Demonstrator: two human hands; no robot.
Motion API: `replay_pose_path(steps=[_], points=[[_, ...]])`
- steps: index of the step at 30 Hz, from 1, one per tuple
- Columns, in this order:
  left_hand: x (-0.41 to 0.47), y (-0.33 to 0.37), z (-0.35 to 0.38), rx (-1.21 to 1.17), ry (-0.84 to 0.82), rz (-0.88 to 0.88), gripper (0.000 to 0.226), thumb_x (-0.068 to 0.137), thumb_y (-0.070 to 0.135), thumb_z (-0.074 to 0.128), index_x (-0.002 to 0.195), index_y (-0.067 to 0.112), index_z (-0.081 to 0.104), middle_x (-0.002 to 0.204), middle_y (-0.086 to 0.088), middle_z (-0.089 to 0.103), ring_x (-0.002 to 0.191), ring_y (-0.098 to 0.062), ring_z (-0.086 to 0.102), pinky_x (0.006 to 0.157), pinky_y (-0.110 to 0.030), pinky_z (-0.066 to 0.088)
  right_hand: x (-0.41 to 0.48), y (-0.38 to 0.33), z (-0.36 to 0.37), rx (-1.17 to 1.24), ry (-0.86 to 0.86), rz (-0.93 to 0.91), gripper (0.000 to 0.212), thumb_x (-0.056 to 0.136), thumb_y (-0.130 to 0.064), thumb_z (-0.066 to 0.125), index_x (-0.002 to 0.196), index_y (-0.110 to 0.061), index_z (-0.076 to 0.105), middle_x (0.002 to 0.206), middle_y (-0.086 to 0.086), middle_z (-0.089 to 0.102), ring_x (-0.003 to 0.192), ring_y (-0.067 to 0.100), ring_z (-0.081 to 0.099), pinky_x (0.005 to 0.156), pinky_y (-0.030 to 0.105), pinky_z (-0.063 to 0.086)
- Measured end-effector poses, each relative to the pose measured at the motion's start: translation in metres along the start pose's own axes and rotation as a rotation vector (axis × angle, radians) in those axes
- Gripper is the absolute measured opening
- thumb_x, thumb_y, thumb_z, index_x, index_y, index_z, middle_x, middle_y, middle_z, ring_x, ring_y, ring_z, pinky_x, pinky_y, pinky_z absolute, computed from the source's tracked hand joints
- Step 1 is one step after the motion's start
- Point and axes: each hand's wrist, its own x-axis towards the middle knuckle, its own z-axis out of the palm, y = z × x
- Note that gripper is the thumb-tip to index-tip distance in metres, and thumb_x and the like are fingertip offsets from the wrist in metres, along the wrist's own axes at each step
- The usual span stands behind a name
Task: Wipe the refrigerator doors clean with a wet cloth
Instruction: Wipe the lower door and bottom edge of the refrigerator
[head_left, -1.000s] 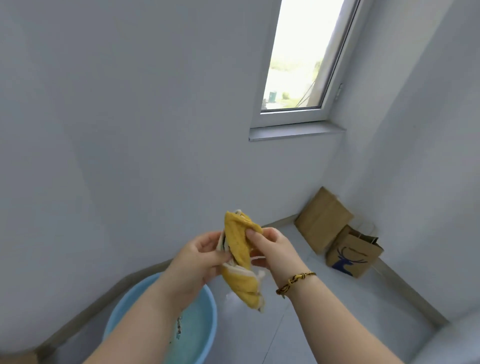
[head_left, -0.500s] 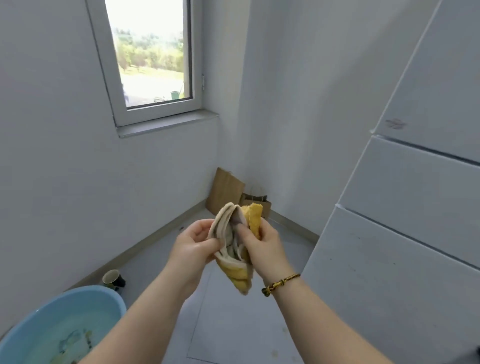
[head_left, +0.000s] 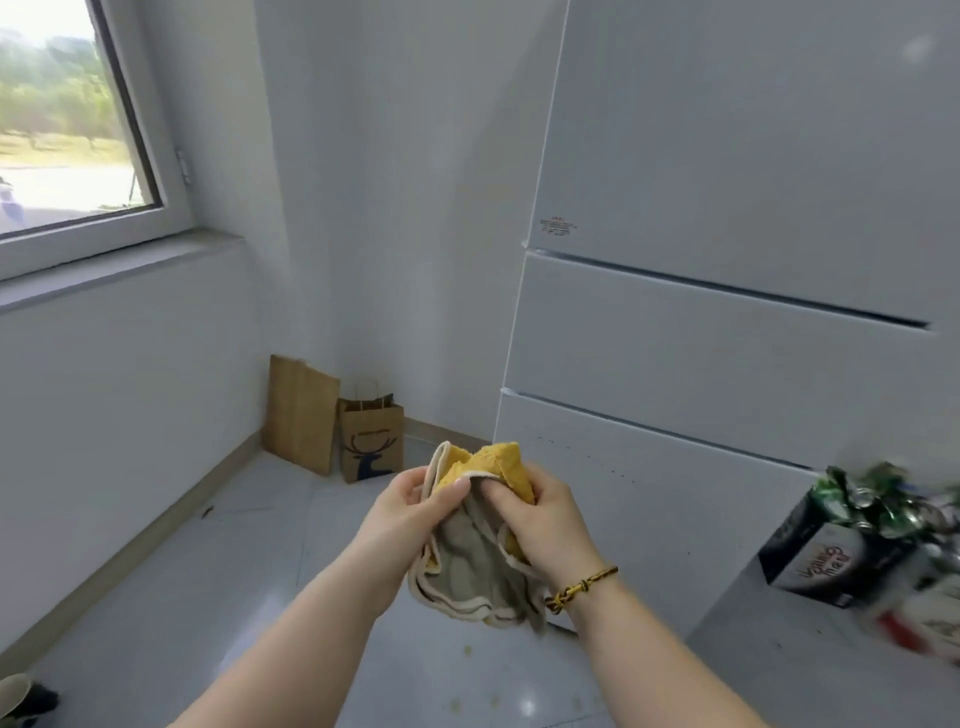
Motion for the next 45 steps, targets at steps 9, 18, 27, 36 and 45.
replay_pose_path(steps=[9,18,27,36,45], points=[[0.107,0.011,-0.014,0.076,0.119,0.074,0.01,0.091,0.02,0.053,0.098,0.019,0.06,0.094,-0.002,0.066,0.094,-0.021,0.062,0.086,-0.038,0.05,0.084,0.011,0.006,-0.066,0.093,0.091,0.018,0.092,-0.031,0.049,0.083,-0.023,0.062,0.088,0.008,0.068,0.079,0.015,0.058,0.069,0.02,0.046],[0.21,0.034,-0.042,-0.094,-0.105,-0.138,0.043,0.099,0.034,0.027,0.097,0.009,0.062,0.083,-0.005,0.066,0.085,-0.022,0.06,0.081,-0.036,0.047,0.166,0.026,0.002,0.025,0.459,0.18,0.044,0.091,-0.033,0.049,0.079,0.009,0.058,0.068,0.018,0.053,0.065,0.026,0.051,0.059,0.028,0.043],[0.24,0.026,-0.008,0.219,-0.182,-0.076,0.035,0.078,0.007,0.068,0.107,0.015,0.051,0.101,-0.006,0.063,0.09,-0.022,0.062,0.079,-0.037,0.051,0.182,0.04,-0.016,-0.018,0.372,0.207,0.014,0.086,-0.014,0.06,0.074,-0.021,0.059,0.074,-0.002,0.06,0.075,0.013,0.056,0.072,0.029,0.05],[0.26,0.023,0.004,0.088,-0.12,-0.097,0.01,0.082,0.011,0.064,0.088,0.004,0.06,0.091,-0.017,0.066,0.081,-0.029,0.064,0.08,-0.043,0.053,0.205,0.069,-0.057,0.035,0.565,0.234,0.023,0.088,-0.016,0.058,0.07,-0.002,0.055,0.061,0.008,0.046,0.064,0.022,0.044,0.058,0.028,0.036],[0.298,-0.017,0.044,0.15,-0.162,-0.259,0.019,0.088,0.018,0.059,0.103,0.007,0.06,0.091,-0.006,0.065,0.081,-0.019,0.062,0.073,-0.031,0.052,0.203,0.111,-0.088,0.394,0.371,0.471,0.014,0.089,-0.003,0.053,0.087,-0.017,0.057,0.086,0.004,0.064,0.077,0.017,0.063,0.063,0.027,0.055]])
